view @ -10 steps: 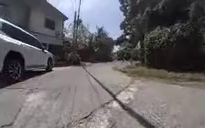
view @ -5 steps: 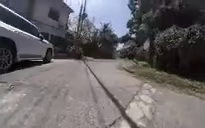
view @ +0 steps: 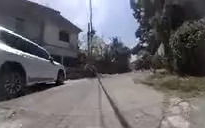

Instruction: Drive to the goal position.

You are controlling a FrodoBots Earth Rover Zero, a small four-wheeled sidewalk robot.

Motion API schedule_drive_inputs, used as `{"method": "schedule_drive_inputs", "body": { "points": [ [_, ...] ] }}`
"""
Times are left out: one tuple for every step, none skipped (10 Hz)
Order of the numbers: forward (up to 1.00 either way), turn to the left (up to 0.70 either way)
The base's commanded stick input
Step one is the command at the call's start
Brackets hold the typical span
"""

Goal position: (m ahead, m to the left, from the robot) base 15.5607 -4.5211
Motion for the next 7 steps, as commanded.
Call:
{"method": "schedule_drive_inputs", "body": {
  "points": [
    [1.00, 0.06],
    [1.00, -0.30],
    [1.00, -0.34],
    [1.00, -0.34],
    [1.00, -0.34],
    [1.00, -0.34],
    [1.00, -0.04]
  ]
}}
